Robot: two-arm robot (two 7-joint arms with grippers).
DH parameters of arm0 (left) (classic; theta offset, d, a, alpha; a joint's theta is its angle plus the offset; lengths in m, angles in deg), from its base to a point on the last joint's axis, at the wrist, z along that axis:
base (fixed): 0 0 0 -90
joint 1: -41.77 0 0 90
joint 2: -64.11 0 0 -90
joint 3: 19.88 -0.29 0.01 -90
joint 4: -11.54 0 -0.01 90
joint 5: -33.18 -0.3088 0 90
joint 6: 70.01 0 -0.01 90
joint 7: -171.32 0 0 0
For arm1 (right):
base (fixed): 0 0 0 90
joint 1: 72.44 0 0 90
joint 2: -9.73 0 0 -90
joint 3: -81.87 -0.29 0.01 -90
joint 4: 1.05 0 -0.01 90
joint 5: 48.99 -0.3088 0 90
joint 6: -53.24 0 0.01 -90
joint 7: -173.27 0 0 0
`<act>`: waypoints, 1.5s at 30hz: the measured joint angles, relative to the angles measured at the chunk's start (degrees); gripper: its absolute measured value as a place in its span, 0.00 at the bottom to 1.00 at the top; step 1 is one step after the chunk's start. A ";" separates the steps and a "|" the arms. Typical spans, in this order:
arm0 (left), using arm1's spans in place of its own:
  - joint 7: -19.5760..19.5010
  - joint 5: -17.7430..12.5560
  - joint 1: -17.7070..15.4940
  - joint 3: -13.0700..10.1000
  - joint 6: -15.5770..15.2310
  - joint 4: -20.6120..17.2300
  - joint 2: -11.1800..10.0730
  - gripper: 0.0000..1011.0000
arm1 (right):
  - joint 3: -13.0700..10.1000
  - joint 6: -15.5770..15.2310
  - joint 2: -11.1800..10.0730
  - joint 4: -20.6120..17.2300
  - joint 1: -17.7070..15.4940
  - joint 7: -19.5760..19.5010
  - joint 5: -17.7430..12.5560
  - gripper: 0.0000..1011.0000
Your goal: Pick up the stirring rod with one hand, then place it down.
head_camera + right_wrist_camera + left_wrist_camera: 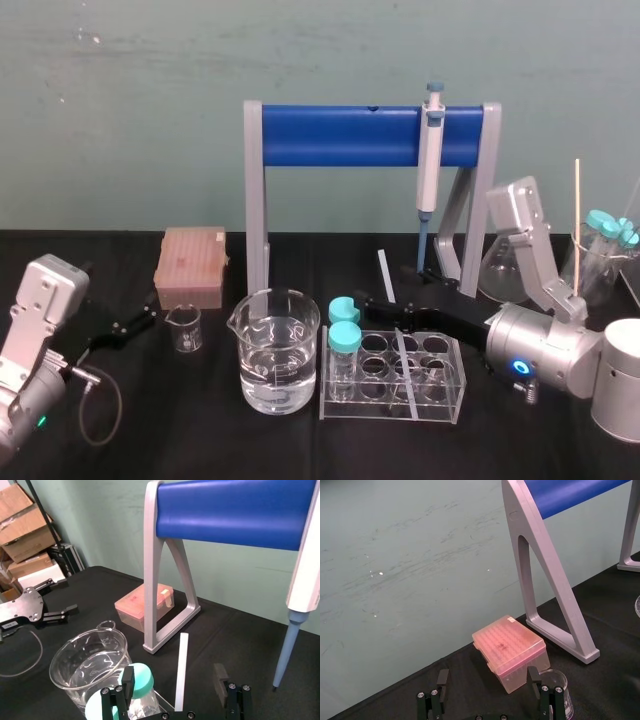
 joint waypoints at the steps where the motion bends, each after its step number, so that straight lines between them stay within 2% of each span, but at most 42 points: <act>1: 0.00 0.00 0.00 0.00 0.00 0.00 0.00 0.99 | 0.00 0.00 0.00 0.00 0.00 0.00 0.00 0.99; 4: 0.00 0.00 0.00 0.00 0.00 0.00 0.00 0.99 | 0.40 -0.06 0.42 0.95 0.73 0.11 0.57 0.99; 15: 0.00 0.00 0.00 0.00 0.00 0.00 0.00 0.99 | 0.31 -0.07 0.30 0.74 0.55 0.12 0.49 0.99; 19: 0.00 0.00 0.00 0.00 0.00 0.00 0.00 0.99 | 0.26 -0.07 0.29 0.67 0.50 0.12 0.46 0.94; 26: 0.00 0.00 0.00 0.00 0.00 0.00 0.00 0.99 | 0.22 -0.06 0.26 0.59 0.44 0.10 0.41 0.76; 27: 0.00 0.00 0.00 0.00 0.00 0.00 0.00 0.99 | 0.21 -0.06 0.25 0.58 0.43 0.10 0.41 0.70; 29: 0.00 0.00 0.00 0.00 0.00 0.00 0.00 0.99 | 0.19 -0.05 0.25 0.56 0.42 0.09 0.40 0.67; 30: 0.00 0.00 0.00 0.00 0.00 0.00 0.00 0.99 | 0.19 -0.05 0.24 0.56 0.42 0.09 0.40 0.60; 33: 0.00 0.00 0.00 0.00 0.00 0.00 0.00 0.99 | 0.17 -0.04 0.23 0.53 0.40 0.08 0.39 0.53; 35: 0.00 0.00 0.00 0.00 0.00 0.00 0.00 0.99 | 0.17 -0.03 0.22 0.52 0.40 0.07 0.38 0.44; 42: 0.00 0.00 0.00 0.00 0.00 0.00 0.00 0.99 | 0.16 -0.01 0.21 0.50 0.36 0.05 0.35 0.27; 43: 0.00 0.00 0.00 0.00 0.00 0.00 0.00 0.99 | 0.16 -0.01 0.21 0.50 0.36 0.05 0.35 0.20; 45: 0.00 0.00 0.00 0.00 0.00 0.00 0.00 0.99 | 0.15 0.00 0.21 0.49 0.35 0.05 0.34 0.16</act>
